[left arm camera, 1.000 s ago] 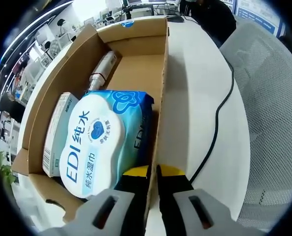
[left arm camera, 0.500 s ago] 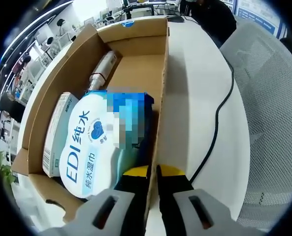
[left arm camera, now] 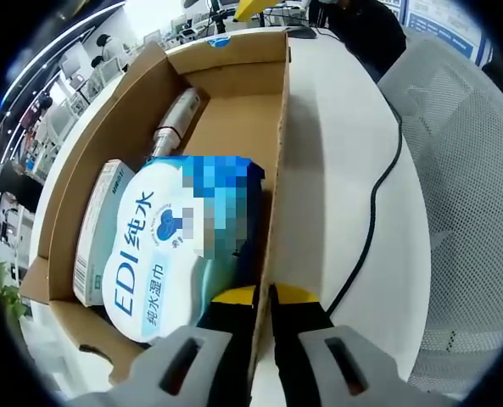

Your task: Operate the shoe box by opening the lid, removing the specified soft item, and placing it in the target area until the item is outside and the box remains undamaged.

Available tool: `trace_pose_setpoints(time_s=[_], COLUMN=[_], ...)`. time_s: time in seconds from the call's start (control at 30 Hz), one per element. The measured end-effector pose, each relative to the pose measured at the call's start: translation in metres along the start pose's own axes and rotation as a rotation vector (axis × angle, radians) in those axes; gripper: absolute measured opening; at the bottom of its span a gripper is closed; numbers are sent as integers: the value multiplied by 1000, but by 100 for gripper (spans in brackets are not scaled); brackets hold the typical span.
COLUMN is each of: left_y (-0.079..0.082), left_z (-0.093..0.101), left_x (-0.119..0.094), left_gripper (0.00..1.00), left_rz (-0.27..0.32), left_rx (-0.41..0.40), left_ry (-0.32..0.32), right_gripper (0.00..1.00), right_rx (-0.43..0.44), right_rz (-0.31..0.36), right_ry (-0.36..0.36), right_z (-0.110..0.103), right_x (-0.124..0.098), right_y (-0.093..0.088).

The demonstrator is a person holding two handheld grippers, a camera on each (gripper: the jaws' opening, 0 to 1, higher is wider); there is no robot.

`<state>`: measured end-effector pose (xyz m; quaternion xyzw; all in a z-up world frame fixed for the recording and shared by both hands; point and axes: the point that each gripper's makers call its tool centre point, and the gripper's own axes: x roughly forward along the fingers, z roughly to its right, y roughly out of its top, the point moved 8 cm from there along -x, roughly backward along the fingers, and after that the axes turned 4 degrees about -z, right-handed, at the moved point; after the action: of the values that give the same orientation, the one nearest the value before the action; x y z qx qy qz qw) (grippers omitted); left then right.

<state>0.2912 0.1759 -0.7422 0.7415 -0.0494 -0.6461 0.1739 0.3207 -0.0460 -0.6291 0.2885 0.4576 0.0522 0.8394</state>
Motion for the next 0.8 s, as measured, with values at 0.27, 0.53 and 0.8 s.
trace_pose_setpoints(time_s=[0.27,0.53,0.8], left_y=[0,0,0], left_z=[0,0,0], left_x=[0,0,0], left_gripper=[4,4,4], left_rz=[-1,0,-2], left_rx=[-4,1,-6], left_ry=[1,0,2], right_gripper=[41,36,36], right_rx=[-45,28,7], right_rz=[-37,-47,-53], right_ry=[35,-69,-15], right_z=[-4,3,0], right_x=[10,11,27], right_y=[-1,-7,-10])
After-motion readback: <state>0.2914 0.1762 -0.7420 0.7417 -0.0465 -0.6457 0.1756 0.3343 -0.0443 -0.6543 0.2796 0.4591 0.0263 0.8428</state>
